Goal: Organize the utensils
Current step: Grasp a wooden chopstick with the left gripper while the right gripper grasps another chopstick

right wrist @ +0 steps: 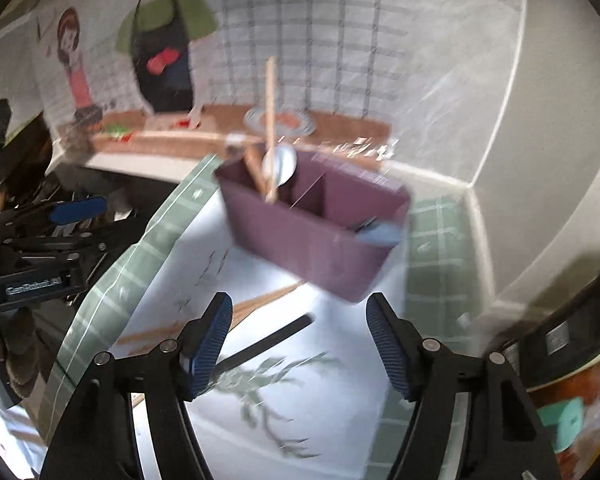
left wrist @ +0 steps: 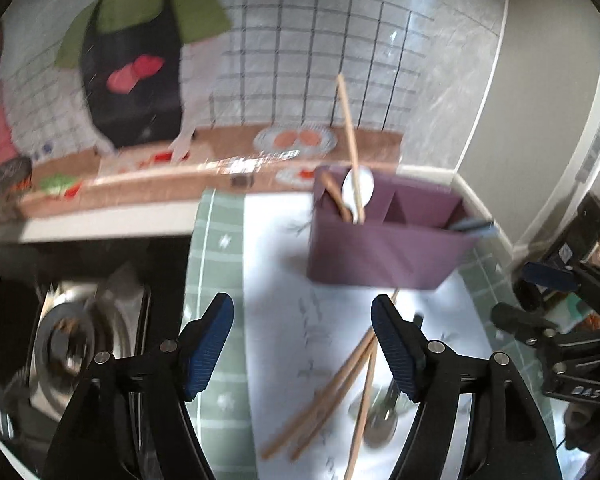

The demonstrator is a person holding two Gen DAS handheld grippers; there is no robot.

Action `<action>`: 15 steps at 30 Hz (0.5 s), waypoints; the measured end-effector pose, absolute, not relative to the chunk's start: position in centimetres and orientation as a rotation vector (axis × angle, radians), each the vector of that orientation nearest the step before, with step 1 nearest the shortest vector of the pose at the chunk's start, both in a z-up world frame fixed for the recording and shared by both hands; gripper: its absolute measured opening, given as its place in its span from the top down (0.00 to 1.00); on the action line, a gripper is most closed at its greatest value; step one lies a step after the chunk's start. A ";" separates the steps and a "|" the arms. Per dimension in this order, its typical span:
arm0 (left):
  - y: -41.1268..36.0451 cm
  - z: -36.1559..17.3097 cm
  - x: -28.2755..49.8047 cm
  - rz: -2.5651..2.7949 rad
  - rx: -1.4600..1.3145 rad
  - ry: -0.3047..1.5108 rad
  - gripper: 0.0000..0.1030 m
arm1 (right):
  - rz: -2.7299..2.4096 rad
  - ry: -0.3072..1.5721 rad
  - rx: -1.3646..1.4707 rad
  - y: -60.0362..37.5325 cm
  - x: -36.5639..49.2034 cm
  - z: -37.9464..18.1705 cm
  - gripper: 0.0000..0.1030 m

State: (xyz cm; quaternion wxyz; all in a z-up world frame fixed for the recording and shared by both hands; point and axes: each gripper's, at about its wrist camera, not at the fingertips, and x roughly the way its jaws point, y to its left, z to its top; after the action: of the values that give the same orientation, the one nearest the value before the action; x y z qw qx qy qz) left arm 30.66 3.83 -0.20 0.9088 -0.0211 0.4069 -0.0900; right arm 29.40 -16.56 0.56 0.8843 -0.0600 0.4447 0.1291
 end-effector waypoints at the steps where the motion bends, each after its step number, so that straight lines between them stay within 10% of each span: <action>1: 4.2 -0.4 30.0 -0.183 -0.046 0.845 0.30 | 0.274 0.941 -0.122 -16.0 29.3 -0.2 0.21; 6: 6.6 -1.6 27.1 -0.159 -0.059 0.894 0.30 | 0.260 0.997 -0.148 -13.2 29.1 -3.3 0.15; 10: 8.5 -3.0 24.6 -0.136 -0.079 0.923 0.30 | 0.290 1.100 -0.135 -10.5 29.5 -5.9 0.68; 15: 10.2 -4.4 22.3 -0.130 -0.117 0.960 0.30 | 0.276 1.164 -0.070 -9.0 30.1 -8.0 0.77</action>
State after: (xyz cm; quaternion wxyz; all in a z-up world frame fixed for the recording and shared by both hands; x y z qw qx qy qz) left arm 22.34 10.23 -4.43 0.8832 -0.0562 0.4614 -0.0626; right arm 30.07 -9.02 -7.99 0.8259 -0.0331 0.5477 0.1298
